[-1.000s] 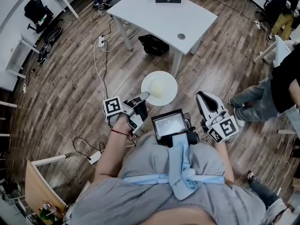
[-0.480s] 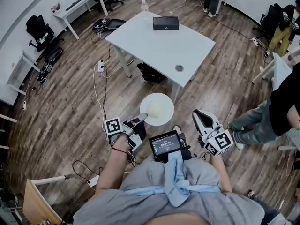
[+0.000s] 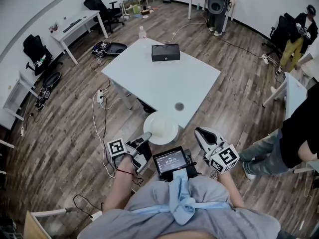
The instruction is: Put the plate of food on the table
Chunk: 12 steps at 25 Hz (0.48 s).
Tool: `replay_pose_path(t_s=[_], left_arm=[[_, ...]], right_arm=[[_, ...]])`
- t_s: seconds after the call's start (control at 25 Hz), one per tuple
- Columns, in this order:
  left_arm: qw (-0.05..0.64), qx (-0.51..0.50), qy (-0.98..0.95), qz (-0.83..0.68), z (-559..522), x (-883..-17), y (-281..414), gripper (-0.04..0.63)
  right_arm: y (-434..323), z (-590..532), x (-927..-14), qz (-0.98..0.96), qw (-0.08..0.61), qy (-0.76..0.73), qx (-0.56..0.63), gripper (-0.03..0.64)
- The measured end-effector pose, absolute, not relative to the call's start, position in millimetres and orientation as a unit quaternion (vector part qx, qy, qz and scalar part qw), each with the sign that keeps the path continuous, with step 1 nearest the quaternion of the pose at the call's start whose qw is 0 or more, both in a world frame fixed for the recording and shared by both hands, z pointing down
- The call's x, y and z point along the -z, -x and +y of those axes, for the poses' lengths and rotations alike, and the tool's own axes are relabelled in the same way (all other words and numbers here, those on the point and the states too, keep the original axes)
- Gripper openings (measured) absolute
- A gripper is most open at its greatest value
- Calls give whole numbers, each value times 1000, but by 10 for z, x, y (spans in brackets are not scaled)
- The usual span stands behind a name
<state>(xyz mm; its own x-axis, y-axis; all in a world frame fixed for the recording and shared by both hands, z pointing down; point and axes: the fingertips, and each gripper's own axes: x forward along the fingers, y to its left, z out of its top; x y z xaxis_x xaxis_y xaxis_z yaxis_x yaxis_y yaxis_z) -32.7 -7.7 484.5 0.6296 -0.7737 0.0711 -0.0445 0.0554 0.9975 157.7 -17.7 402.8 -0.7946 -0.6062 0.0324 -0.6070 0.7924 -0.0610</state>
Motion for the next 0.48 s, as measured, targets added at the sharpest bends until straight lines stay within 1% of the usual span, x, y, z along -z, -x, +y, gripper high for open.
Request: replay_pose_path(t_s=[0.28, 0.48], left_arm=[[643, 288, -633, -320, -710, -4834, 180, 26], [645, 284, -639, -307, -977, -4810, 135, 26]], right_arm=[[-1624, -696, -4129, -952, 16, -306, -25, 37], [-1575, -873, -4192, -952, 26, -305, -33, 37]])
